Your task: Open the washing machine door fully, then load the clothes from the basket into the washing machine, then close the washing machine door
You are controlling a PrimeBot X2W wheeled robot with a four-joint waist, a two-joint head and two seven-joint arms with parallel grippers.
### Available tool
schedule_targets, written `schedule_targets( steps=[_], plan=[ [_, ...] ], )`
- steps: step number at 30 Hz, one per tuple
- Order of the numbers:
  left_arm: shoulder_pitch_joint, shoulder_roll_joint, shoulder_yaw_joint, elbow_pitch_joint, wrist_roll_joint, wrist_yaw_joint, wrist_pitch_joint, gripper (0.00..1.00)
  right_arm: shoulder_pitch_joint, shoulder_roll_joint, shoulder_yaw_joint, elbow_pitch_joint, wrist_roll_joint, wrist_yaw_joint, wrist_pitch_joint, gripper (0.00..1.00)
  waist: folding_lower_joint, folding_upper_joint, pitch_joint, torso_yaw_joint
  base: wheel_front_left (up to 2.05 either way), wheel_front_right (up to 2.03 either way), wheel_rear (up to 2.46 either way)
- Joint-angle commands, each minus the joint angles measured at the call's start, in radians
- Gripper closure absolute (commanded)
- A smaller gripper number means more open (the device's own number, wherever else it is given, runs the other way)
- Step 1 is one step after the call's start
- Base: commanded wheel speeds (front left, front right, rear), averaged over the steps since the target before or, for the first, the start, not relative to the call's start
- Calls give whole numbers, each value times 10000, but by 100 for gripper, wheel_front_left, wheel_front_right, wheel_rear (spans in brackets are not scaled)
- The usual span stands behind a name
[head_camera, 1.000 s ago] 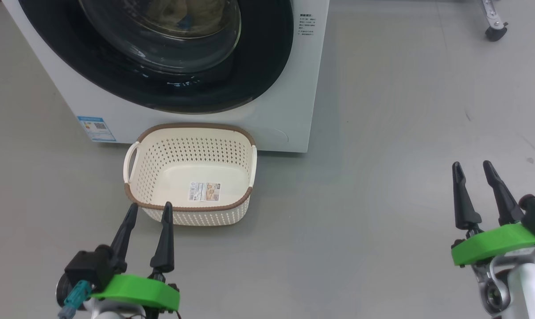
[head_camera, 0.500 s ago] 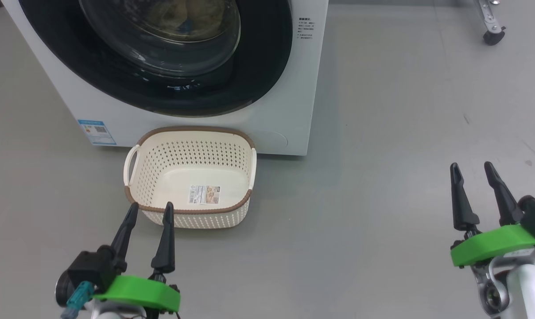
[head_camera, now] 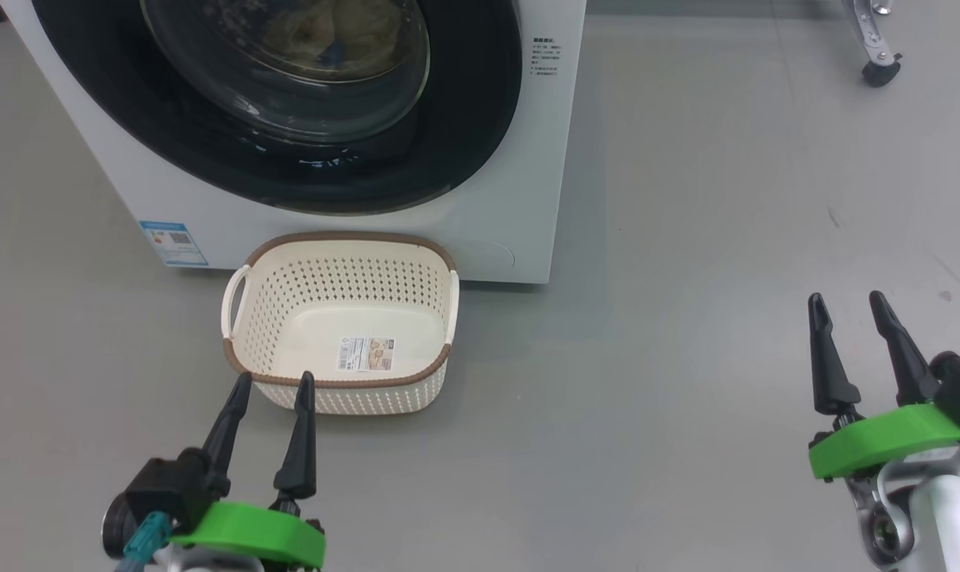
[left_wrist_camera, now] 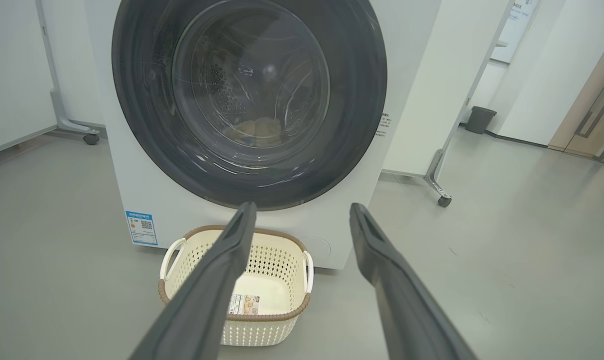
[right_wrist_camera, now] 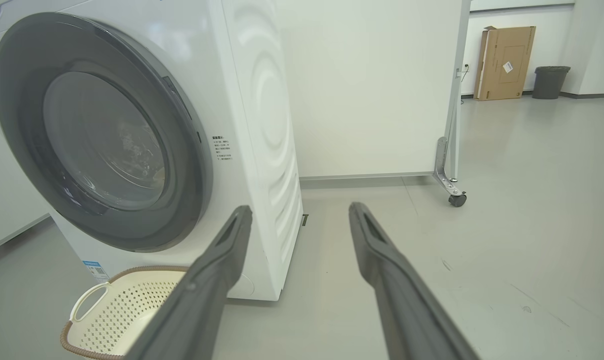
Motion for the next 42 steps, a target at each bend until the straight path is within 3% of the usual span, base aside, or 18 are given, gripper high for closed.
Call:
schedule_targets(
  steps=[1,42],
  plan=[
    [-260,191,345,-295,106,4,-109,0,-108,-16,167,-327,-113,-36,-53,0,0,0,-7,11,0,0,0],
    [-172,318,307,-564,-81,4,-109,0,-76,-13,267,-226,86,-36,-53,0,0,0,-56,42,0,0,0]
  ],
)
